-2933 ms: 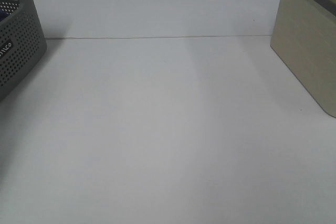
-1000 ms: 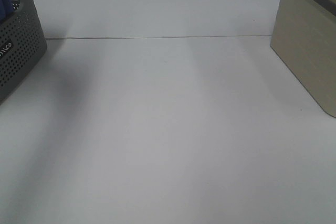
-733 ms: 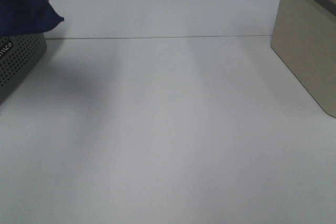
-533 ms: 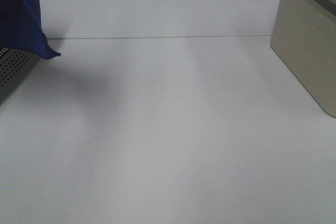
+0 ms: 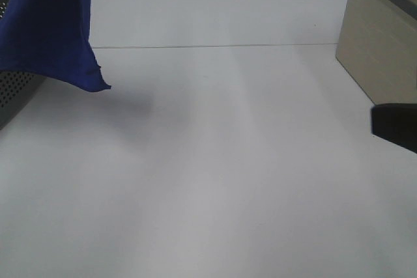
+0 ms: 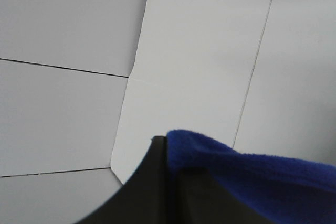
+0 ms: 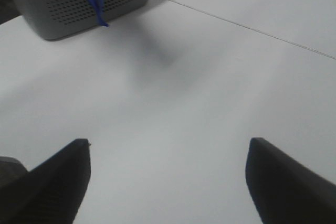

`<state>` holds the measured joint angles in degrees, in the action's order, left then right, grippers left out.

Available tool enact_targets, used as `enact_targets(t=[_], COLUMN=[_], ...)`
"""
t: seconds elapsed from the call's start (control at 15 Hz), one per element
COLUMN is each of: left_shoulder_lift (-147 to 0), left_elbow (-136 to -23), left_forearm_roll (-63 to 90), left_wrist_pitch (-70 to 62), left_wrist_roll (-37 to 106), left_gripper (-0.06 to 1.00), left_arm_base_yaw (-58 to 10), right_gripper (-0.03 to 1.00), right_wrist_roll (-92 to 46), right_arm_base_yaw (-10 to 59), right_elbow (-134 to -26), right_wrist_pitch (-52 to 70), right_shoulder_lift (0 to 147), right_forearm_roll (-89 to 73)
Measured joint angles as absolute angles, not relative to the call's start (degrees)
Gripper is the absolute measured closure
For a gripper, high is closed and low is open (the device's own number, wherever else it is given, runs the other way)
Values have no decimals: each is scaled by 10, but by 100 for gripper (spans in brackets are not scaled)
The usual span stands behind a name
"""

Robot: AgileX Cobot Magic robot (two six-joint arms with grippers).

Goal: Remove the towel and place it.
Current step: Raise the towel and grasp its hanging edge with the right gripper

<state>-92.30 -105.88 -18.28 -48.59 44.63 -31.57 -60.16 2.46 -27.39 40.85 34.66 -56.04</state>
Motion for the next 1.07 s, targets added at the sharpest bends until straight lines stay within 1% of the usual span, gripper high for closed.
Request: enact_targets(t=[0.07,0.13,0.27,0.33,0.47,0.53,0.67,0.73,0.8,0.87,1.07], left_shoulder_lift=[-933,-936,-944,-947,-953,-956,-957,-957,-957,-957,-957], left_elbow=[-1059,-1059,-1059,-1059,-1059,-1059,-1059,-1059,-1059,-1059,-1059], left_forearm_roll=[-183,-183,-183,-183,-184,-184,-184,-184,-184,-183,-183], left_wrist_pitch=[-467,-461,-435,-424,-408,-405,-400,-399,-398,-396,-396], left_wrist_roll=[417,409,382,368,353,349,345,344,337,319,315], left_gripper=[94,94,94,94,94,94,94,94,94,94,94], left_arm_base_yaw=[-334,-337,-343,-343,-343,-343,-343,-343,-343,-343,-343], right_gripper=[18,18,18,18,18,18,18,18,18,18,18], right_wrist_roll=[-768,-798,-918,-957,-975,-975,-969,-967,-956,-946,-948], right_arm_base_yaw=[25,25,25,25,30,50,125,142,178,225,270], right_elbow=[-274,-274,-274,-278,-309,-337,-400,-414,-447,-508,-590], right_wrist_pitch=[413,417,448,470,497,495,455,444,417,391,370], right_shoulder_lift=[449,470,571,611,696,734,815,837,879,947,1028], right_forearm_roll=[-729,-761,-890,-929,-952,-955,-957,-957,-958,-967,-971])
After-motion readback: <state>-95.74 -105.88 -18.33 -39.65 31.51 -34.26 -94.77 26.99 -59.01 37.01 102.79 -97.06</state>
